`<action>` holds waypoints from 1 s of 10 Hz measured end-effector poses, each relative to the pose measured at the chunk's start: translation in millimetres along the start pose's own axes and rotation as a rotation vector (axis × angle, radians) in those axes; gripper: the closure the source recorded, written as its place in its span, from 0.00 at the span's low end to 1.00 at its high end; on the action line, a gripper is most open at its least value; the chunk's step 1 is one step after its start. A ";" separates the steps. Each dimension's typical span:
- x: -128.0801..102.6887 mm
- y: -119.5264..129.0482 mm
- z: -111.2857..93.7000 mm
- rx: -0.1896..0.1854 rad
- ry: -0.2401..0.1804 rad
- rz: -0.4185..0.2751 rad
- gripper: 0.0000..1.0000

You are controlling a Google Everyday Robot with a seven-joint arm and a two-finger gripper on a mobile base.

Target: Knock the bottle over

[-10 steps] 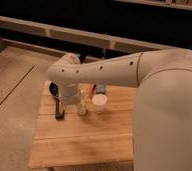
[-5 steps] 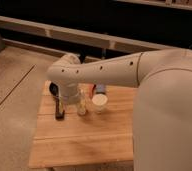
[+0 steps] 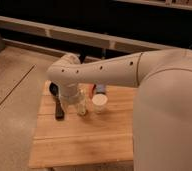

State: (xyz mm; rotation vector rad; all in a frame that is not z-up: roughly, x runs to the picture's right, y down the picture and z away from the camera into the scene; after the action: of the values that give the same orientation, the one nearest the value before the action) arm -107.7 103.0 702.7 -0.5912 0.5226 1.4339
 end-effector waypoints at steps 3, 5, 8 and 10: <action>-2.3 0.3 -0.6 0.003 -0.002 -0.004 1.00; -16.2 1.3 3.9 -0.003 -0.005 -0.031 1.00; -37.2 -10.3 20.9 -0.012 0.039 -0.033 1.00; -46.2 -17.8 35.9 0.007 0.082 -0.040 1.00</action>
State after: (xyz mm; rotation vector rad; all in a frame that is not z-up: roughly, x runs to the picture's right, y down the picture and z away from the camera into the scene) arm -94.0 91.2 761.1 -0.6531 0.5771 1.3736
